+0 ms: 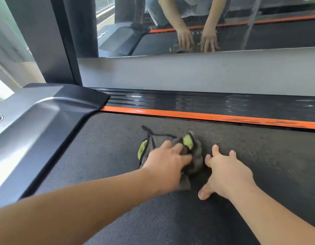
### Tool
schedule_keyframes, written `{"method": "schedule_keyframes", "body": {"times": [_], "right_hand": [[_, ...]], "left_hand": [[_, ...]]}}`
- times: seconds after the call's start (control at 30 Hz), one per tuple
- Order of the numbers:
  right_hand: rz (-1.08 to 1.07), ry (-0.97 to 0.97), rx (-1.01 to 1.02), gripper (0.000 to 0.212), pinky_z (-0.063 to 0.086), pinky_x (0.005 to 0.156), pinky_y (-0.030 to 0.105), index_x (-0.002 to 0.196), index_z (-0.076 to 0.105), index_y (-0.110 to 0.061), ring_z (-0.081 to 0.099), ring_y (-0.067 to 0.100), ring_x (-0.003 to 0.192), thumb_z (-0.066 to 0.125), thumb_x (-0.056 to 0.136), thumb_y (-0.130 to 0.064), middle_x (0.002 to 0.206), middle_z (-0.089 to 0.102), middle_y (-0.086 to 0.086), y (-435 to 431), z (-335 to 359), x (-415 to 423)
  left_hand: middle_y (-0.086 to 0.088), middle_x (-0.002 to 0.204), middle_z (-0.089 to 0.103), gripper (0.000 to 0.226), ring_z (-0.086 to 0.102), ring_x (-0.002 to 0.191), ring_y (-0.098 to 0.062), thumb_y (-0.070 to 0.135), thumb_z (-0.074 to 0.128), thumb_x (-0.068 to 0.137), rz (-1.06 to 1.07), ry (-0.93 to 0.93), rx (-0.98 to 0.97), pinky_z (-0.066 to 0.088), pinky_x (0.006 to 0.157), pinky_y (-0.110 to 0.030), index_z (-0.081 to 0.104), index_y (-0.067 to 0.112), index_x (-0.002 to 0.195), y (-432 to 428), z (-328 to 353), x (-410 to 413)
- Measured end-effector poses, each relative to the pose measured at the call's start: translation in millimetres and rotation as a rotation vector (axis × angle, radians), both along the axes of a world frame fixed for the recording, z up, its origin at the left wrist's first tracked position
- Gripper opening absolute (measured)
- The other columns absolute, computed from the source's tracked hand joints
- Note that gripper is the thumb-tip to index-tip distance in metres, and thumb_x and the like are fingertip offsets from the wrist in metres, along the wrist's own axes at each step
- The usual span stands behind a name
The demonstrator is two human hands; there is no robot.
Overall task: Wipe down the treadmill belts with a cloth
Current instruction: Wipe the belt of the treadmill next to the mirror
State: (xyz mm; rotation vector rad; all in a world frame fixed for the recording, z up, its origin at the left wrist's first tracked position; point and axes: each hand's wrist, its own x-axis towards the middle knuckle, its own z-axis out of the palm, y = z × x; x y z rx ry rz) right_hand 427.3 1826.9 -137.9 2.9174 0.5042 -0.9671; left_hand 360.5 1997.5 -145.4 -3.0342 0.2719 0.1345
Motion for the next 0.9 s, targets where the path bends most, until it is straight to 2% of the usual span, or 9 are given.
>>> {"method": "schedule_keyframes", "body": {"times": [0.1,0.23,0.3,0.47,0.53,0.6,0.67,0.73,0.9], "right_hand": [[0.006,-0.010,0.005,0.134,0.040,0.110,0.065,0.163,0.010,-0.037,-0.013,0.034,0.157,0.089,0.059,-0.063,0.169,-0.018,-0.012,-3,1,-2],[0.023,-0.015,0.017,0.130,0.040,0.109,0.067,0.162,0.015,-0.036,-0.012,0.035,0.157,0.089,0.059,-0.063,0.169,-0.018,-0.012,-2,3,-3],[0.010,-0.016,0.009,0.132,0.040,0.110,0.067,0.162,0.016,-0.036,-0.011,0.035,0.157,0.090,0.057,-0.063,0.170,-0.016,-0.012,-1,3,-2],[-0.058,-0.023,0.042,0.142,0.039,0.113,0.062,0.165,0.004,-0.029,-0.009,0.031,0.158,0.094,0.058,-0.058,0.171,0.005,0.007,-3,5,-5],[-0.027,-0.022,0.037,0.131,0.041,0.111,0.062,0.162,0.018,-0.033,-0.009,0.031,0.158,0.092,0.057,-0.060,0.171,-0.006,-0.004,-5,6,-7],[0.019,-0.018,0.028,0.126,0.042,0.109,0.064,0.161,0.021,-0.036,-0.010,0.034,0.157,0.089,0.058,-0.062,0.169,-0.016,-0.013,-4,4,-6],[0.020,-0.011,0.029,0.129,0.040,0.110,0.066,0.162,0.016,-0.036,-0.012,0.036,0.157,0.090,0.059,-0.062,0.169,-0.018,-0.013,-3,2,-3],[0.011,-0.001,0.027,0.130,0.039,0.110,0.067,0.162,0.017,-0.036,-0.013,0.036,0.157,0.091,0.058,-0.061,0.170,-0.018,-0.012,-1,2,-2],[0.027,-0.014,0.039,0.125,0.040,0.109,0.066,0.160,0.027,-0.036,-0.011,0.034,0.157,0.090,0.056,-0.064,0.171,-0.012,-0.013,-4,3,-3]], "left_hand": [[0.004,0.154,0.029,0.053,0.036,0.133,-0.026,0.042,0.052,0.099,-0.172,0.057,0.088,0.047,0.097,-0.040,0.035,0.050,0.148,48,5,1],[0.006,0.146,0.044,0.046,0.041,0.131,-0.028,0.050,0.051,0.099,0.412,0.014,0.076,0.047,0.097,-0.041,0.043,0.053,0.144,95,7,37],[0.002,0.139,0.048,0.042,0.044,0.123,-0.031,0.048,0.050,0.101,0.473,-0.016,0.015,0.048,0.094,-0.040,0.046,0.047,0.142,65,-1,39],[-0.009,0.140,0.045,0.048,0.047,0.108,-0.034,0.047,0.044,0.100,-0.366,-0.005,-0.053,0.051,0.088,-0.044,0.039,0.036,0.147,9,-12,-28],[-0.009,0.145,0.045,0.055,0.050,0.114,-0.033,0.057,0.043,0.098,-0.588,-0.034,0.066,0.055,0.086,-0.042,0.039,0.037,0.149,49,-11,-6],[-0.003,0.148,0.044,0.055,0.047,0.123,-0.031,0.055,0.051,0.097,-0.375,-0.072,0.166,0.054,0.086,-0.041,0.040,0.042,0.149,81,-4,28],[0.007,0.146,0.045,0.049,0.042,0.127,-0.028,0.051,0.053,0.097,0.150,-0.081,0.015,0.051,0.090,-0.040,0.044,0.048,0.145,73,2,58],[0.010,0.143,0.049,0.043,0.040,0.126,-0.028,0.044,0.053,0.098,0.350,-0.064,-0.141,0.046,0.094,-0.038,0.051,0.048,0.140,34,-2,73],[0.017,0.148,0.043,0.053,0.039,0.124,-0.023,0.029,0.049,0.097,-0.199,0.056,-0.142,0.048,0.090,-0.038,0.047,0.050,0.145,24,-1,74]]}}
